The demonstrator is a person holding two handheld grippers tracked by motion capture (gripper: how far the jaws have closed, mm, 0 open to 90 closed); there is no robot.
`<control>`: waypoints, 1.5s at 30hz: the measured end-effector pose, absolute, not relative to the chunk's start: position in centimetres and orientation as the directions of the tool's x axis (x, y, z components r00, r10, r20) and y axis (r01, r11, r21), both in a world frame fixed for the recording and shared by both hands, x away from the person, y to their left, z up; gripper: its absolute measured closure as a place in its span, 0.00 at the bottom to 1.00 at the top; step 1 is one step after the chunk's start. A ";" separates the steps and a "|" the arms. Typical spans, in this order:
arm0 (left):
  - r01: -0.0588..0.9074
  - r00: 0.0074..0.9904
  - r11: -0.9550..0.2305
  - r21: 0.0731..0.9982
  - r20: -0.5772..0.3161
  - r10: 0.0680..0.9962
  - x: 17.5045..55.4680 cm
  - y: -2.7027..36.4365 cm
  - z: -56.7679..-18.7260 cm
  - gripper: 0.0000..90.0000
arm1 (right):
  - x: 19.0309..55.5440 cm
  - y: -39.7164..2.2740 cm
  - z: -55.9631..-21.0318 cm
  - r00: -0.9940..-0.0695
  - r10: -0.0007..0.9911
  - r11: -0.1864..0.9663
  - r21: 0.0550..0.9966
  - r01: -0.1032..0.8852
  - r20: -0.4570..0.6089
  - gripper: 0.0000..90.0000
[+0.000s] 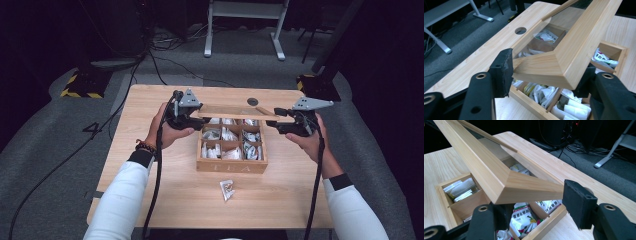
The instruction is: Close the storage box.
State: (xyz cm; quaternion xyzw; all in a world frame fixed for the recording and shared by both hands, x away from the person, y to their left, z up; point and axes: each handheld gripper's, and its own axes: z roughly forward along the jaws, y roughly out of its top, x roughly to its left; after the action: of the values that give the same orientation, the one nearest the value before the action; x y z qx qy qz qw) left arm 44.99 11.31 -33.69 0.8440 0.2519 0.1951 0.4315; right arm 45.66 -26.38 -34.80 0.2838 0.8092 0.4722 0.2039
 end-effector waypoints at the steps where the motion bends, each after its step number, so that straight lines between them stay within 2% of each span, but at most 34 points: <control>1: 0.257 0.797 -0.500 0.827 0.111 0.594 44.9 11.3 -33.8 0.47 | 45.6 -26.4 -34.8 -0.757 0.650 0.395 0.880 0.265 -0.063 0.48; 20: 0.244 0.803 -0.531 0.811 0.138 0.580 43.4 11.3 -34.7 0.41 | 44.1 -26.8 -36.0 -0.768 0.636 0.426 0.865 0.267 -0.076 0.49; 38: 0.257 0.802 -0.525 0.812 0.124 0.584 42.2 11.9 -36.6 0.41 | 43.0 -26.8 -37.5 -0.781 0.621 0.436 0.857 0.275 -0.066 0.48; 45: 0.260 0.803 -0.525 0.810 0.121 0.584 41.9 12.1 -37.2 0.40 | 42.4 -26.6 -37.7 -0.795 0.603 0.437 0.861 0.260 -0.066 0.45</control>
State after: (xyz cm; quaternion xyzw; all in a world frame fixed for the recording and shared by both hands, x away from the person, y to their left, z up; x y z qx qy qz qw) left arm 41.86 12.11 -37.15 0.8516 0.2477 0.1933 0.4197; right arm 42.37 -26.58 -37.68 0.2606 0.8272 0.4620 0.1856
